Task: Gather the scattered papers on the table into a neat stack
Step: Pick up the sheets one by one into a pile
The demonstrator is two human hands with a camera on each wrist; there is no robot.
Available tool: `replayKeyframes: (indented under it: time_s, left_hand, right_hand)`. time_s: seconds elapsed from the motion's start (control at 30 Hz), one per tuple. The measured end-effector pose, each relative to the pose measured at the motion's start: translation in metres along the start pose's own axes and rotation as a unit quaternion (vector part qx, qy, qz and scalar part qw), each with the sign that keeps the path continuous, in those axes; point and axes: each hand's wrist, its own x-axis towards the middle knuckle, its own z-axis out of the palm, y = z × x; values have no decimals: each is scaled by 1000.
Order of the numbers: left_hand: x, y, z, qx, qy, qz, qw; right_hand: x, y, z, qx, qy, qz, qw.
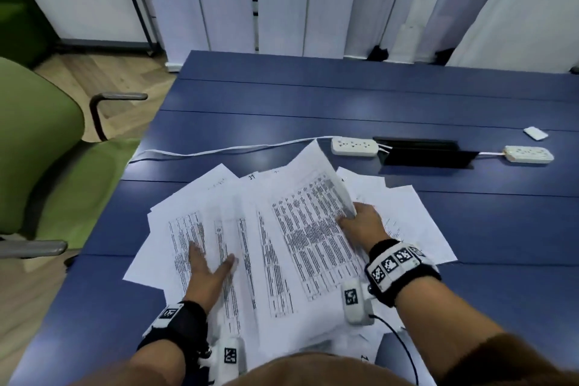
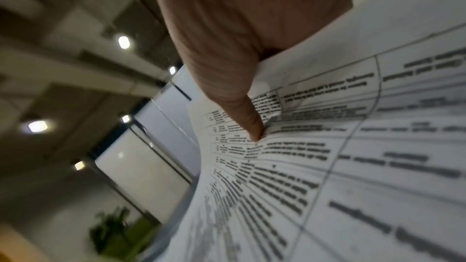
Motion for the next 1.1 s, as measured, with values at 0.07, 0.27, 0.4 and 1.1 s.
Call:
replayKeyframes:
  time_s: [0.07, 0.27, 0.4, 1.1]
  left_hand:
    - [8, -5, -1, -25, 26, -39, 999]
    - [5, -5, 12, 8, -45, -49, 998]
    - [7, -4, 26, 47, -42, -25, 998]
    - [2, -35, -89, -179, 15, -91, 980]
  right_hand:
    - [4, 19, 27, -29, -34, 25, 999]
    - [-13, 43, 81, -86, -109, 65, 988]
    - [-16, 45, 93, -101, -134, 45, 985]
    - [6, 68, 47, 127, -34, 122, 984]
